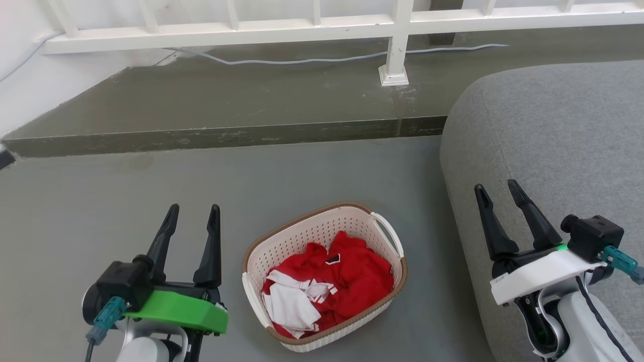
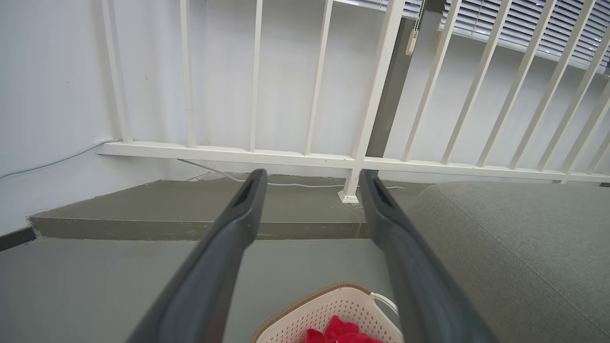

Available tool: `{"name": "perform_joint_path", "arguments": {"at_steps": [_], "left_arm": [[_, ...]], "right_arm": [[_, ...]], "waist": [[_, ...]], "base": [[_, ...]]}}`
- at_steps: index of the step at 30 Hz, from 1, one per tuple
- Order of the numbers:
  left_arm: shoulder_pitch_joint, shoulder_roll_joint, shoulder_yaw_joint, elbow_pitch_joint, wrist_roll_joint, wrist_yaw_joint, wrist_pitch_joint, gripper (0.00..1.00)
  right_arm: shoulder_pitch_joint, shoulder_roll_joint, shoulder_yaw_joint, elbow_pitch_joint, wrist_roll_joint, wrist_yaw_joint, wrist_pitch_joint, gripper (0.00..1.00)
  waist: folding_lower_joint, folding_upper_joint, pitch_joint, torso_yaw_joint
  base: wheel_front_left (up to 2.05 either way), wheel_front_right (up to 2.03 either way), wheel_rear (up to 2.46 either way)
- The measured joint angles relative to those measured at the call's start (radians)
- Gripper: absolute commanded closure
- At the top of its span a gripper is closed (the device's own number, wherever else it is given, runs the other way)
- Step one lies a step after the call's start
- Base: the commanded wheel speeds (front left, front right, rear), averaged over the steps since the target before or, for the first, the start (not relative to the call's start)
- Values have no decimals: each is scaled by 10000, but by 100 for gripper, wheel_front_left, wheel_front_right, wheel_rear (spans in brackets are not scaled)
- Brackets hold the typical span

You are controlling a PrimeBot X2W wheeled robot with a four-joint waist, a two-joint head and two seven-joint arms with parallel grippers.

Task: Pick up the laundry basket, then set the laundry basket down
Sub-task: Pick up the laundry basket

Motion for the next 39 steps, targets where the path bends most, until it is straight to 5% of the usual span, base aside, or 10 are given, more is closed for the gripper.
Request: {"name": "perform_joint_path", "arguments": {"at_steps": [28, 39], "left_arm": [[-186, 4, -221, 88, -174, 430, 0, 0], [-1073, 2, -267, 1592, -788, 612, 2, 0]], "right_arm": [[-476, -165, -84, -355, 10, 2, 0, 0], [-1168, -395, -56, -629, 224, 2, -2, 0]], "waist": [[0, 0, 1517, -329], [0, 0, 2787, -497]], "base": [[0, 0, 0], [0, 0, 0]]}}
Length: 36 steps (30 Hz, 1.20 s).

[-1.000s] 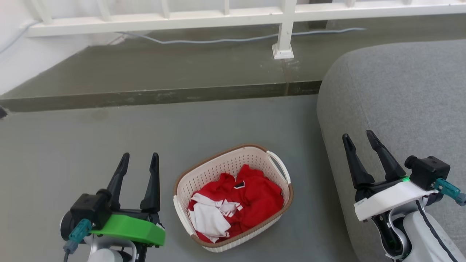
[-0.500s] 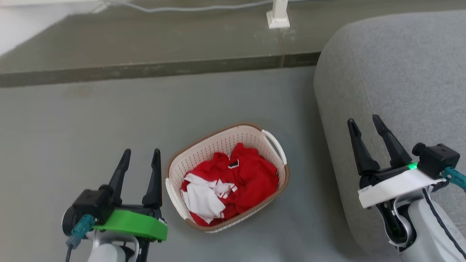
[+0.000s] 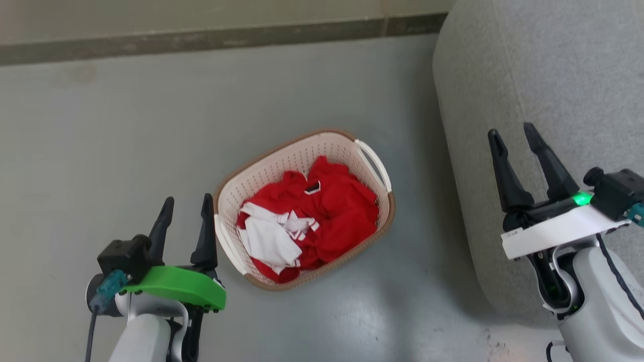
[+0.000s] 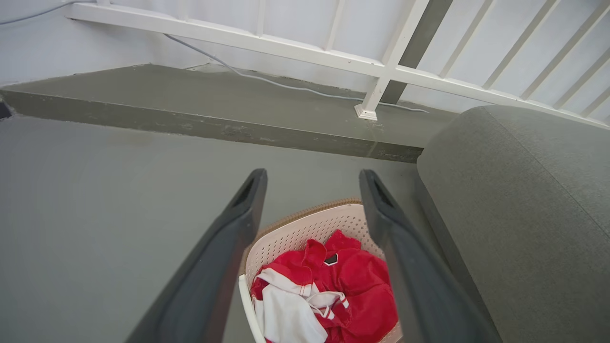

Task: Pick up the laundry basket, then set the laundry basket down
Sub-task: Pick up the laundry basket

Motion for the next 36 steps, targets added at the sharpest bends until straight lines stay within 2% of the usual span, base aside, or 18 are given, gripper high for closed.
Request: {"name": "perform_joint_path", "arguments": {"at_steps": [12, 24, 36], "left_arm": [[-1047, -10, 215, 2305, -823, 190, -2, 0], [-2618, -38, 148, 4303, -2324, 197, 347, 0], [-4020, -69, 330, 6036, -2491, 439, 865, 0]], "right_arm": [[-636, -58, 217, -194, 355, 0, 0, 0], [-1332, -336, 253, -460, 533, 0, -13, 0], [-1752, -493, 232, -625, 723, 2, -13, 0]], "waist": [[0, 0, 1235, -253], [1, 0, 2541, -572], [1, 0, 3955, -908]], "base": [[0, 0, 0], [0, 0, 0], [0, 0, 0]]}}
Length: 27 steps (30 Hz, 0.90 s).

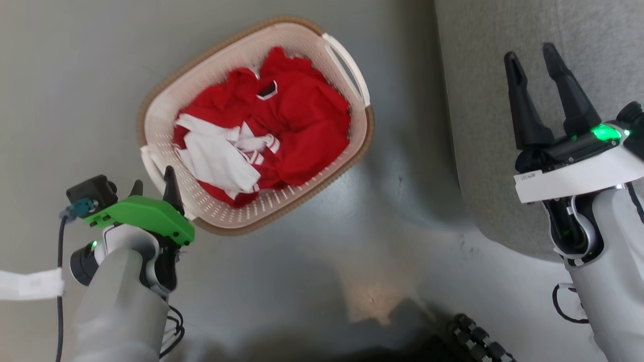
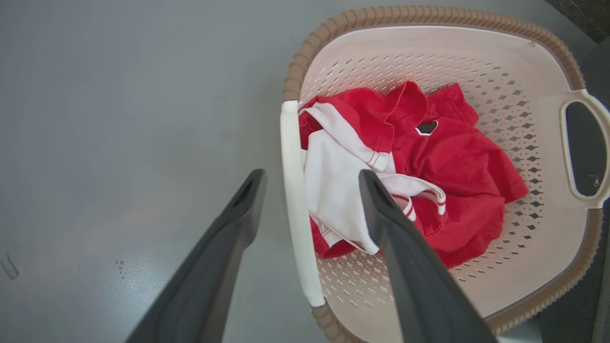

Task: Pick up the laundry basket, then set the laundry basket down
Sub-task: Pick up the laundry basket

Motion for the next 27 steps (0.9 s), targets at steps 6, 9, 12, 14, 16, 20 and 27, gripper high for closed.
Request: {"name": "perform_joint_path", "arguments": {"at_steps": [6, 9, 12, 14, 16, 20, 27], "left_arm": [[-570, -6, 15, 679, -245, 8, 253, 0], [-840, -10, 12, 961, -420, 8, 326, 0], [-1094, -12, 23, 1237, -418, 6, 326, 0], [-1262, -12, 27, 1421, -418, 2, 322, 0], [-1370, -13, 33, 1586, -431, -2, 322, 0], [-1526, -13, 63, 1866, -523, -33, 307, 16], [-1862, -38, -12, 2378, -520, -178, 150, 100]], "right_arm": [[-222, -17, -23, -38, 100, 2, -2, 0], [-311, -23, -65, -40, 140, 6, -2, 0], [-378, -27, -73, -44, 159, 6, -2, 0], [-396, -25, -96, -38, 159, 6, -2, 0], [-407, -25, -104, -33, 159, 6, -2, 0], [-435, -17, -96, -13, 194, 6, -2, 0], [-577, 35, -63, 6, 244, 6, -29, 0]], "waist": [[0, 0, 641, -171], [0, 0, 910, -242], [0, 0, 1136, -296], [-1, 0, 1253, -324], [0, 0, 1322, -342], [-1, 0, 1366, -345], [-1, 0, 1349, -338]], "base": [[0, 0, 0], [0, 0, 0], [0, 0, 0], [0, 0, 0], [0, 0, 0], [0, 0, 0], [0, 0, 0]]}}
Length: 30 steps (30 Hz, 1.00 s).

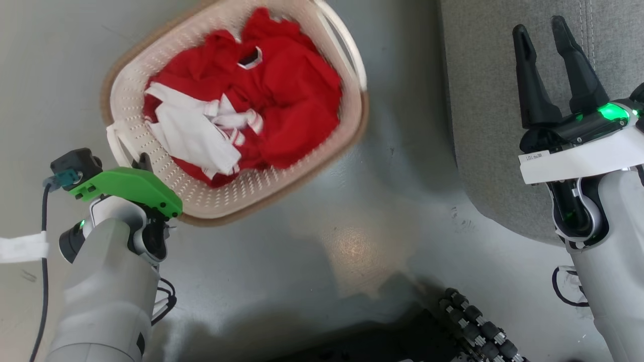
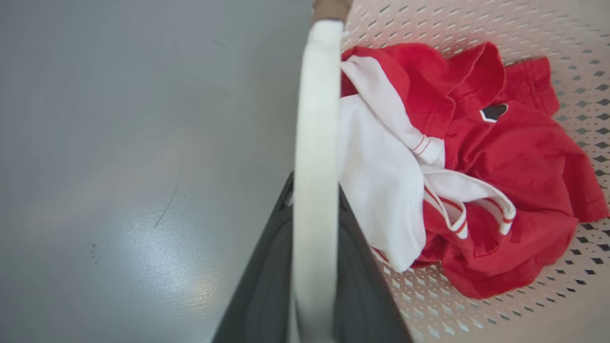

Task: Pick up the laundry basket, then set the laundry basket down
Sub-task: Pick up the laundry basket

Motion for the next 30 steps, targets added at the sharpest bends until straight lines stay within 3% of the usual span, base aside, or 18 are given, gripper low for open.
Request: {"name": "perform_joint_path", "arguments": {"at_steps": [11, 17, 30], "left_arm": [[-247, 21, -686, 560, 635, -278, -92, 100], [-266, 59, -1313, 857, 1185, -650, -90, 100], [-288, 65, -1615, 1337, 1384, -888, -92, 100]], "right_arm": [[-4, 0, 35, 61, 35, 0, 0, 0], [-34, 33, 117, 65, 69, 0, 0, 0], [-38, 31, 224, 130, 77, 0, 0, 0]], "waist": [[0, 0, -72, 28], [0, 0, -163, 49], [0, 0, -377, 109]], "base": [[0, 0, 0], [0, 0, 0], [0, 0, 0]]}}
